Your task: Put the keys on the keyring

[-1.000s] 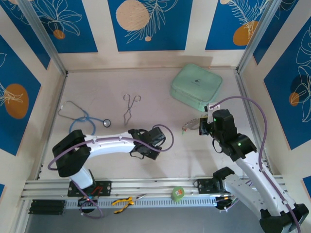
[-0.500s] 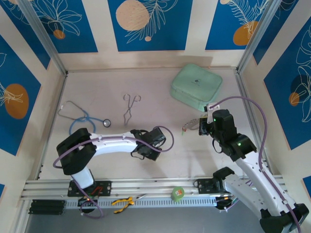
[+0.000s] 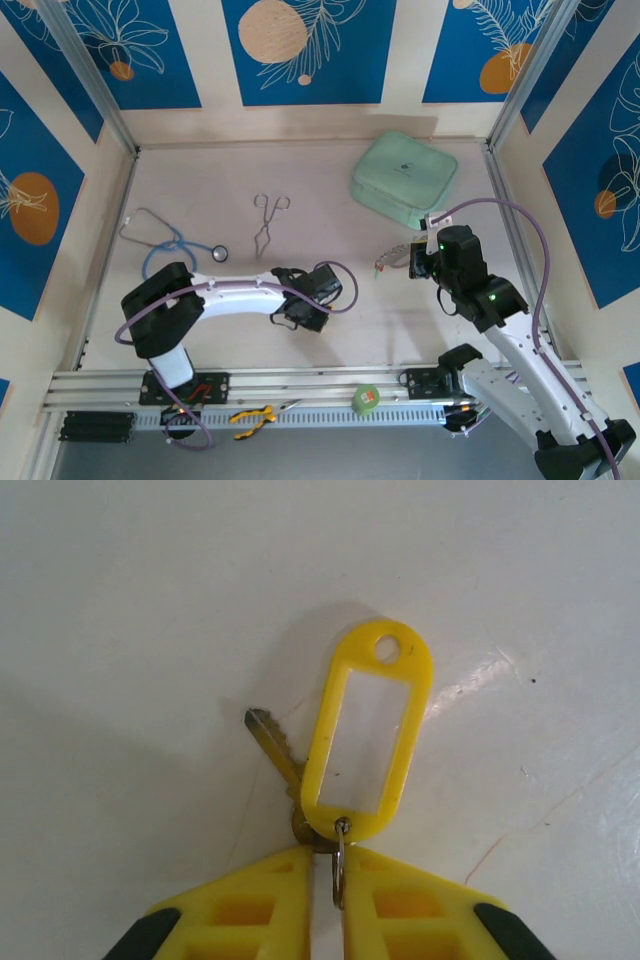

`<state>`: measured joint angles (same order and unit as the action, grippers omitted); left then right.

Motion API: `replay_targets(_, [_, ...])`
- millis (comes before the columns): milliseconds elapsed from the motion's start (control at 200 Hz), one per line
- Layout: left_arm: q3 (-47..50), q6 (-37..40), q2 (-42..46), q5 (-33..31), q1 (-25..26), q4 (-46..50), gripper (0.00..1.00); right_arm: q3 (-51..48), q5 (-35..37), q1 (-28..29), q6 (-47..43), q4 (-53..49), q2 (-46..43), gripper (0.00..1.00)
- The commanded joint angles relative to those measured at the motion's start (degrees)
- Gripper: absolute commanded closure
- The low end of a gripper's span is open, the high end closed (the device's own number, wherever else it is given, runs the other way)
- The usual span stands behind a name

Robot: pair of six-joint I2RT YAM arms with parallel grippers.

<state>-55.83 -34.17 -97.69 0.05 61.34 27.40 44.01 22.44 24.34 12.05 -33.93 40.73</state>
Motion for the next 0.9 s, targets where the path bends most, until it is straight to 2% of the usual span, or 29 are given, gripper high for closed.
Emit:
replay_targets(0, [-0.13,-0.33,-0.52,0.92,-0.45,0.28,0.89,0.03,-1.04,0.29,-0.68,1.09,-0.21,1.00])
replay_targets(275, [0.15,0.50,1.02,-0.73,-0.47,0.63,1.00,0.11,-1.15,0.27,-0.76,1.05,-0.21,1.00])
replay_targets(460, [1.82,5.34,6.86,-5.98,-0.41,0.54,1.00,0.05,-1.49,0.38,-0.87,1.27,-0.14,1.00])
replay_targets(715, [2.57,24.18,15.55,-13.50,-0.39,3.51,1.00,0.72,-3.44,2.25,-3.55,2.26,1.55,1.00])
replay_targets(890, [6.46,38.46,24.20,-19.11,-0.44,1.23,1.00,1.12,-4.66,7.78,-9.10,4.56,3.96,1.00])
